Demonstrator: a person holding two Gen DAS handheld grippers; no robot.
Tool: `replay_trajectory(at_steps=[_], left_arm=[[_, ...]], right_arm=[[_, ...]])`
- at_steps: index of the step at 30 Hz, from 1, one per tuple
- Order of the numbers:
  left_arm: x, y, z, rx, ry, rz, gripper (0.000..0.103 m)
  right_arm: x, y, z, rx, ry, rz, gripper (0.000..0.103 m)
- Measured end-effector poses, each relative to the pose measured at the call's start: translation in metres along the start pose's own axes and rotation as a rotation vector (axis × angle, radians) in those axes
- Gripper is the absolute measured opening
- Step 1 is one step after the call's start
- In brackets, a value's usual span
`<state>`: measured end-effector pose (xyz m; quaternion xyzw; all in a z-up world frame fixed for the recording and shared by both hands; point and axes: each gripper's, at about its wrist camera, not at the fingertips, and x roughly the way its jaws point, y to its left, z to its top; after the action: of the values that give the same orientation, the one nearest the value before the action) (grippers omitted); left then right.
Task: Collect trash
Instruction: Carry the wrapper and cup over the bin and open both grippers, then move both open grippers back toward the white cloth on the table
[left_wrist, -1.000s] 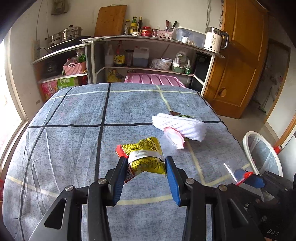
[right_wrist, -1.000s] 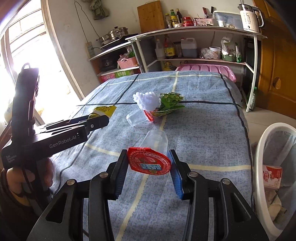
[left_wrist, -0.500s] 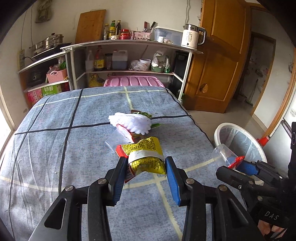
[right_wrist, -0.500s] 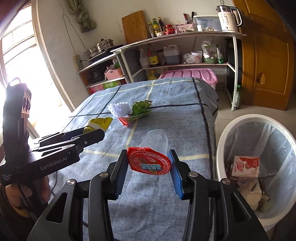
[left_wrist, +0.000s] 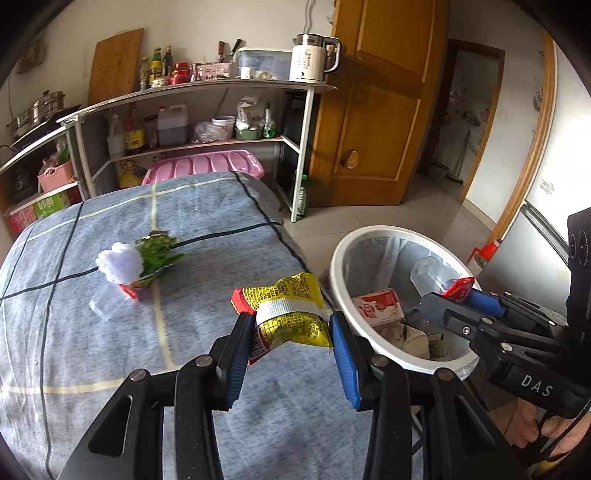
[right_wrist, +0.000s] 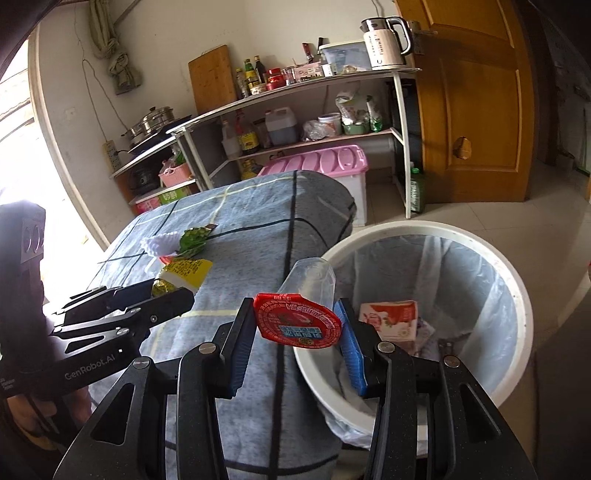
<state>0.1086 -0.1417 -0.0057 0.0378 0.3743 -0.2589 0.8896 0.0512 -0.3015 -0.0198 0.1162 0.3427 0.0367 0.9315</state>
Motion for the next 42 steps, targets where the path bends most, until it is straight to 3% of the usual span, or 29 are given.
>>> replay_trajectory(at_steps=[10, 19, 26, 32, 42], left_arm=[[0.032, -0.051, 0.008, 0.060, 0.050, -0.091, 0.043], [0.056, -0.070, 0.010, 0.081, 0.086, -0.105, 0.043], [0.063, -0.075, 0.011, 0.084, 0.098, -0.140, 0.047], [0.061, -0.072, 0.010, 0.071, 0.093, -0.130, 0.054], [0.043, -0.056, 0.010, 0.040, 0.062, -0.103, 0.056]], right_arm=[[-0.007, -0.058, -0.002, 0.068, 0.018, -0.093, 0.045], [0.008, -0.090, -0.003, 0.098, 0.066, -0.150, 0.045], [0.016, -0.099, -0.003, 0.114, 0.096, -0.166, 0.045], [0.015, -0.096, -0.003, 0.102, 0.088, -0.177, 0.055], [0.009, -0.080, -0.001, 0.093, 0.066, -0.160, 0.055]])
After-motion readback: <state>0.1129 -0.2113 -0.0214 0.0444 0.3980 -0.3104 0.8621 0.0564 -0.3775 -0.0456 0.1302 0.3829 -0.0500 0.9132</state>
